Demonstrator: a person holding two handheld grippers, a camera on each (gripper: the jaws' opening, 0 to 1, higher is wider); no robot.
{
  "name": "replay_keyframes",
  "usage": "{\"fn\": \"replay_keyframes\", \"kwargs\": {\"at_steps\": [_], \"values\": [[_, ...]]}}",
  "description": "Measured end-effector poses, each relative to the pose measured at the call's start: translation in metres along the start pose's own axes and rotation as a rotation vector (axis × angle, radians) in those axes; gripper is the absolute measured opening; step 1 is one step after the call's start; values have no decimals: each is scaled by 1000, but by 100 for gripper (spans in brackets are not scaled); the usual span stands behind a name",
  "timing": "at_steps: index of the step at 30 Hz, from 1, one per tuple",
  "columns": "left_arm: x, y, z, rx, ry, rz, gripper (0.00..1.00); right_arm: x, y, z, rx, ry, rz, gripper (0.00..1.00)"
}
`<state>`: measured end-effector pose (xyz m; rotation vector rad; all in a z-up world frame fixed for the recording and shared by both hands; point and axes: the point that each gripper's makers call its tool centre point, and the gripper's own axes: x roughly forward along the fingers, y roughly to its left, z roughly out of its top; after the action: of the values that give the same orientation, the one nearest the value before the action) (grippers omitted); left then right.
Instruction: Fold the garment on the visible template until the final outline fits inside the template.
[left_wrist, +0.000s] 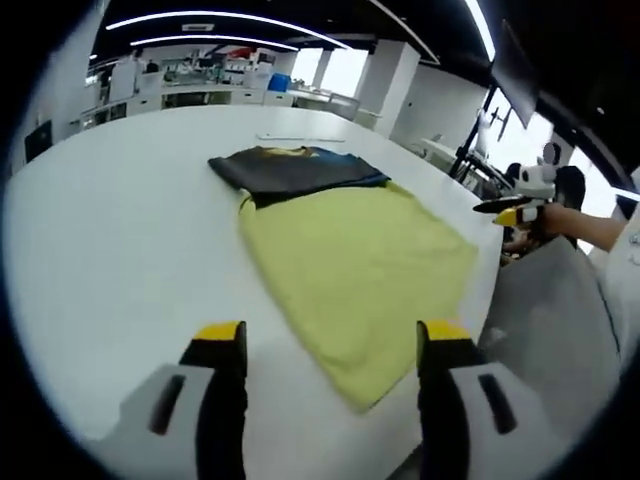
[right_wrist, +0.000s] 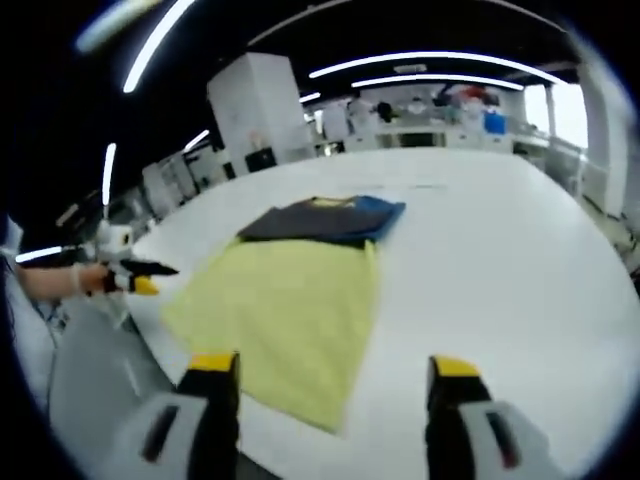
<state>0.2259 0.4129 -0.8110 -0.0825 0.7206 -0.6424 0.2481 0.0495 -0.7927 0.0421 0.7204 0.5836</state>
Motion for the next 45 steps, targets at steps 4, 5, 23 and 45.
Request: {"fn": "replay_keyframes", "kwargs": {"at_steps": [4,5,23,45], "values": [[-5,1,-10,-15,0,-7,58,-2,0,-16,4,53,13,67],[-6,1,-12,-21,0,-7,57,-2,1,-18,9,62,20,63],[-15,-11,-42,-123,41,-47,19,12,-7,-49,79,178,15,31],[-11,-15,-50,-260,39,-44,0,20,4,-51,168,176,61,0]]}}
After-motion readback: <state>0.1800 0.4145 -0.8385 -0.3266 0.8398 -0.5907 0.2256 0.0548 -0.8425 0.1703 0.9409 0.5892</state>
